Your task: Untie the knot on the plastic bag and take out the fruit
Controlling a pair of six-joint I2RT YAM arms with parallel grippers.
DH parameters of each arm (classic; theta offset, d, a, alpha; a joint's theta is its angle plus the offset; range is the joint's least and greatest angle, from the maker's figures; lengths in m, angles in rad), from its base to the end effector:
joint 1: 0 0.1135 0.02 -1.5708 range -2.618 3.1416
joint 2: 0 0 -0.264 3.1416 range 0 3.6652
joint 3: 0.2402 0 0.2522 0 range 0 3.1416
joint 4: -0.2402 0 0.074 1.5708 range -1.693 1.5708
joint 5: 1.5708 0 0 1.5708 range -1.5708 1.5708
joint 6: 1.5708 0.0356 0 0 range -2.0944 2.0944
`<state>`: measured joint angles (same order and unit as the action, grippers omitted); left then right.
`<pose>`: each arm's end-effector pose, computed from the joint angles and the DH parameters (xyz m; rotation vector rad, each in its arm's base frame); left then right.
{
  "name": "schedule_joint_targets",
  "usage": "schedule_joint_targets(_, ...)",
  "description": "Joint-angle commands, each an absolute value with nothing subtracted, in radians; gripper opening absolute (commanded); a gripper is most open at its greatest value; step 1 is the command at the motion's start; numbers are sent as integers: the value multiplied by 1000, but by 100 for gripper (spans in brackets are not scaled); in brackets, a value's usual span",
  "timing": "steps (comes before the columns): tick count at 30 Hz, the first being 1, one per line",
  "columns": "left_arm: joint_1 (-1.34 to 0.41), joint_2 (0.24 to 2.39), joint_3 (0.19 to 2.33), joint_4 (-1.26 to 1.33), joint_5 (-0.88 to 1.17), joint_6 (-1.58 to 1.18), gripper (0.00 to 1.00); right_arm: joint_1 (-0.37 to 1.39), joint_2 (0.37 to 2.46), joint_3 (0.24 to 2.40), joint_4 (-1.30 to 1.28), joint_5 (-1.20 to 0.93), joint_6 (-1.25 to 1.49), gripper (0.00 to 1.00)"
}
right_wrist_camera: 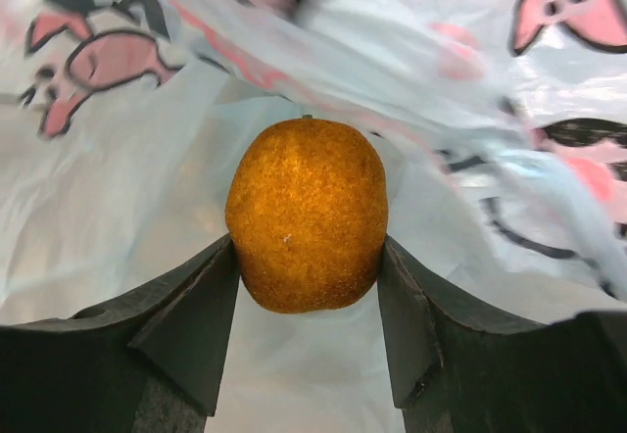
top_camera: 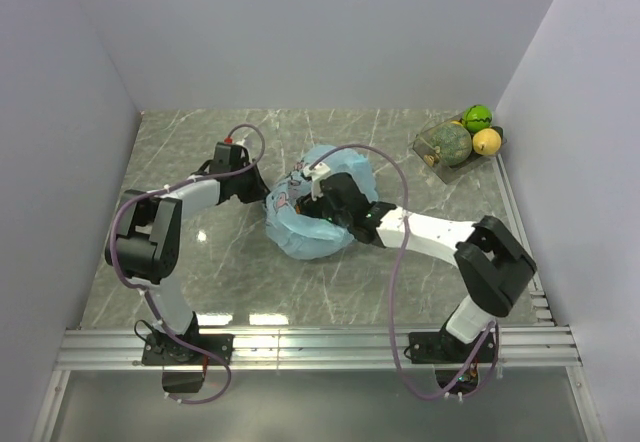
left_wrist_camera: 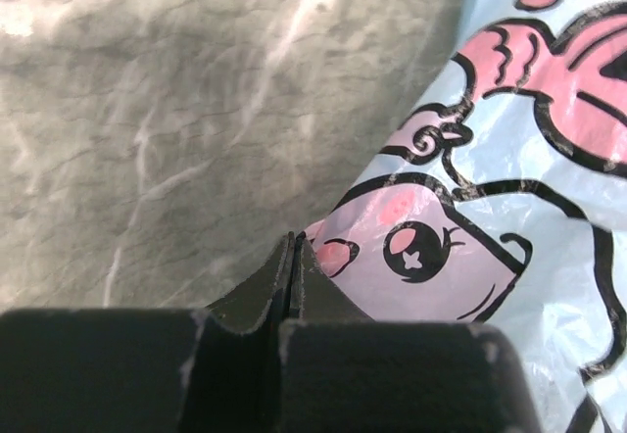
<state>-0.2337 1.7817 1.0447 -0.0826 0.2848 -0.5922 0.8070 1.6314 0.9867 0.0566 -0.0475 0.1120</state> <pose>0.3584 -0.0956 0.1724 -0.3029 2.4549 -0.7151 0.2471 0.2604 0.2170 -0.7811 2.0739 0.5731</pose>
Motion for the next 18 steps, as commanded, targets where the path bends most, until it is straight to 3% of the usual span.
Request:
schedule_joint_targets(1,-229,1758,1066,-110,203,-604,1,801,1530,954,25,-58,77,0)
schedule_joint_targets(12,-216,1652,989,-153,23,-643,1,736,1229,838,169,-199,160,0)
schedule_joint_targets(18,-215,1602,991,-213,3,-621,1,726,1174,902,134,-333,144,0)
